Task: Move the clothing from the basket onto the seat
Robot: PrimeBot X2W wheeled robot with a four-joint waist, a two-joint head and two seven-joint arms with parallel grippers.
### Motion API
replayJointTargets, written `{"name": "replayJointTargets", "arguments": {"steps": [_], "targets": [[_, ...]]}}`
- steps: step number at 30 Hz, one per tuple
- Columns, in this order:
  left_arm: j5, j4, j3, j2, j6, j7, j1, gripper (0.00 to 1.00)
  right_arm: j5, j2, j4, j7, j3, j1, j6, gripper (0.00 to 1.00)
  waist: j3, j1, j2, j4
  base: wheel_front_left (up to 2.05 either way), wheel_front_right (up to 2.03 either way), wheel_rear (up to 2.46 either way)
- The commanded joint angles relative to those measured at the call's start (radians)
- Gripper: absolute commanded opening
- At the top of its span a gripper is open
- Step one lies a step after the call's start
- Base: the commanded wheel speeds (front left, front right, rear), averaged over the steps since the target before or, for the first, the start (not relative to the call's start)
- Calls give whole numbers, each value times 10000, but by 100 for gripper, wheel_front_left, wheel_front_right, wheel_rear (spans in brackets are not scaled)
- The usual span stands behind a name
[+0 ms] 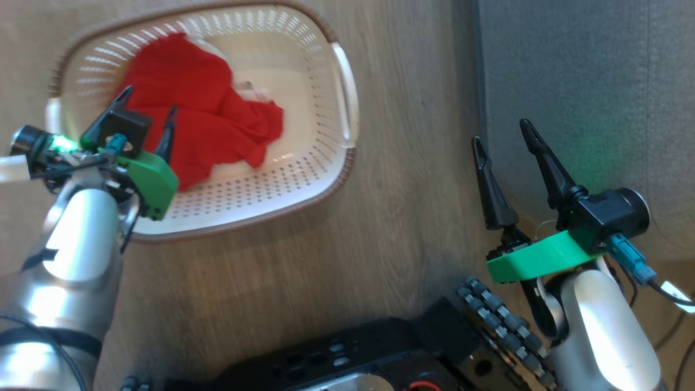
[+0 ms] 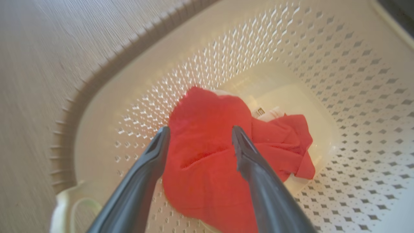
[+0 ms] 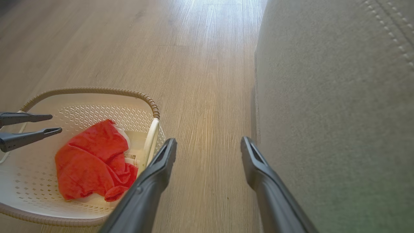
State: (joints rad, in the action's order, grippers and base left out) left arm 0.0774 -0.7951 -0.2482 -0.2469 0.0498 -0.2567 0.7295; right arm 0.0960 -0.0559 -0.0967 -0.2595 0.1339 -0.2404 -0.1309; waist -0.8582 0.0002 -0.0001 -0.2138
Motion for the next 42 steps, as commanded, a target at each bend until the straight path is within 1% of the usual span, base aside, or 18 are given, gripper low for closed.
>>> {"name": "replayJointTargets", "arguments": {"steps": [1, 4, 7, 12, 14, 17, 21, 25, 27, 31, 34, 37, 39, 40, 42], "targets": [[76, -210, 113, -360, 15, -51, -30, 100, 123, 55, 296, -23, 218, 282, 2, 100, -701, -2, 1, -641, 0, 0, 0], [-84, -1230, 190, -430, -36, -51, 648, 100, 297, 55, 345, -23, 294, 456, 2, 100, -881, -2, 1, -773, 0, 0, 0], [99, -2365, -5, -571, -107, -51, 1285, 100, 420, 56, 450, -23, 430, 604, 2, 100, -1045, -2, 1, -880, 0, 0, 0], [313, -3615, -187, -683, -599, -25, 2303, 100, 692, 56, 622, -23, 663, 748, 2, 100, -1303, -2, 1, -987, 0, 0, 0], [405, -4122, -295, -694, -698, 113, 2632, 100, 827, 56, 656, -23, 709, 792, 2, 100, -1346, -2, 1, -1043, 0, 0, 0], [593, -4516, -524, -719, -820, 350, 2994, 100, 1026, 56, 684, -23, 749, 859, 2, 100, -1384, -2, 1, -1125, 0, 0, 0], [708, -4769, -713, -669, -1010, 948, 3241, 100, 1193, 56, 651, -23, 859, 912, 2, 100, -1385, -2, 1, -1178, 0, 0, 0], [1220, -4866, -1269, -778, -1237, 1533, 3452, 100, 1383, 56, 701, -23, 986, 937, 2, 100, -1417, -2, 1, -1220, 0, 0, 0], [1584, -4895, -1659, -862, -1269, 1883, 3566, 100, 1444, 56, 708, -23, 1044, 944, 2, 100, -1459, -2, 1, -1222, 0, 0, 0], [1834, -4927, -1996, -912, -1256, 2565, 3748, 100, 1496, 56, 660, -23, 1135, 946, 2, 100, -1502, -2, 1, -1224, 0, 0, 0], [1857, -4937, -2130, -949, -1000, 2777, 3927, 100, 1608, 56, 666, -23, 1214, 957, 2, 100, -1518, -2, 1, -1248, 0, 0, 0], [2039, -4944, -2376, -1116, -928, 3002, 4142, 100, 1629, 56, 665, -23, 1588, 996, 2, 100, -1545, -2, 1, -1277, 0, 0, 0], [2181, -4948, -2576, -1212, -762, 3280, 4243, 100, 1633, 56, 672, -23, 1679, 1032, 2, 100, -1571, -2, 1, -1301, 0, 0, 0], [2181, -4948, -2576, -1212, -762, 3280, 4243, 100, 1633, 56, 672, -23, 1679, 1032, 2, 100, -1571, -2, 1, -1301, 0, 0, 0], [2158, -4951, -2649, -1240, -402, 3644, 4289, 100, 1650, 56, 679, -23, 1657, 1066, 2, 100, -1592, -2, 1, -1314, 0, 0, 0]]}}
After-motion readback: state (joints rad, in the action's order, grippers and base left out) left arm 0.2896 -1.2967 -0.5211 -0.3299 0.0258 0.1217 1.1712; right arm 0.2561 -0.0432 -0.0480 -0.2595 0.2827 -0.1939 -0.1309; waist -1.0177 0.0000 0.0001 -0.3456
